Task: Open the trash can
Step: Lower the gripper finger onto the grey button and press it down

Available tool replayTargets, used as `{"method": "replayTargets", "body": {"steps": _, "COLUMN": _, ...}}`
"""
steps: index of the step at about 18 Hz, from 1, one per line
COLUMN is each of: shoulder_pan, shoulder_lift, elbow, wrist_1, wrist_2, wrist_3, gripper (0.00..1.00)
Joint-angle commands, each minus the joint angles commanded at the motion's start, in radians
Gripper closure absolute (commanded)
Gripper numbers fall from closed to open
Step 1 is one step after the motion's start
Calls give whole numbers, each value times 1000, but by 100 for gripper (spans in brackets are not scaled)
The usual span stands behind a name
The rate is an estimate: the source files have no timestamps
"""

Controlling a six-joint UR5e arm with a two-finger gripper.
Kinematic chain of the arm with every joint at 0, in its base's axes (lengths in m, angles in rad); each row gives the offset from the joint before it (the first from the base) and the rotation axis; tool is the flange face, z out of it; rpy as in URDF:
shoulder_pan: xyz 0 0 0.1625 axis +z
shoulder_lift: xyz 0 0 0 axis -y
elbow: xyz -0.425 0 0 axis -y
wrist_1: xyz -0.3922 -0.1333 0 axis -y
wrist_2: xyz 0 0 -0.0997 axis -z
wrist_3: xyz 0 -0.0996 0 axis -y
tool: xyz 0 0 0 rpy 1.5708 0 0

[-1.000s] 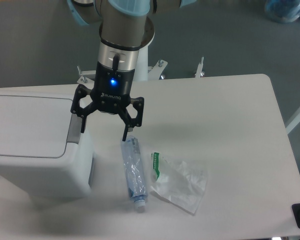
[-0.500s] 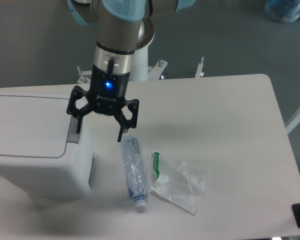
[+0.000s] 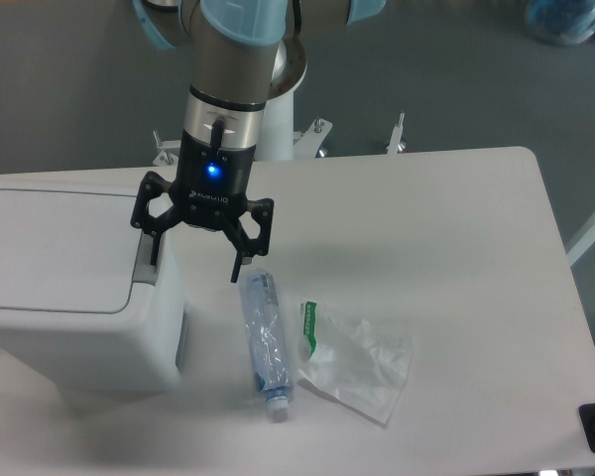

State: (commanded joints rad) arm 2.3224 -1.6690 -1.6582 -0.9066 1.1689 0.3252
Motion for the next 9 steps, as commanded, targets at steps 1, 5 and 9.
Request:
{"method": "replayTargets", "body": {"steps": 1, "shoulder_pan": 0, "shoulder_lift": 0, "elbow": -2, "wrist_1": 2, "wrist_2": 0, "wrist_3": 0, "gripper": 0}}
{"method": "replayTargets", "body": {"steps": 5, "shoulder_pan": 0, "shoulder_lift": -2, "elbow": -2, "wrist_1": 8, "wrist_2": 0, "wrist_3": 2, "gripper": 0}}
{"method": "replayTargets", "body": {"steps": 9, "shoulder_pan": 0, "shoulder_lift": -2, "elbow": -3, "wrist_1": 8, "wrist_2": 2, "wrist_3": 3, "gripper": 0}}
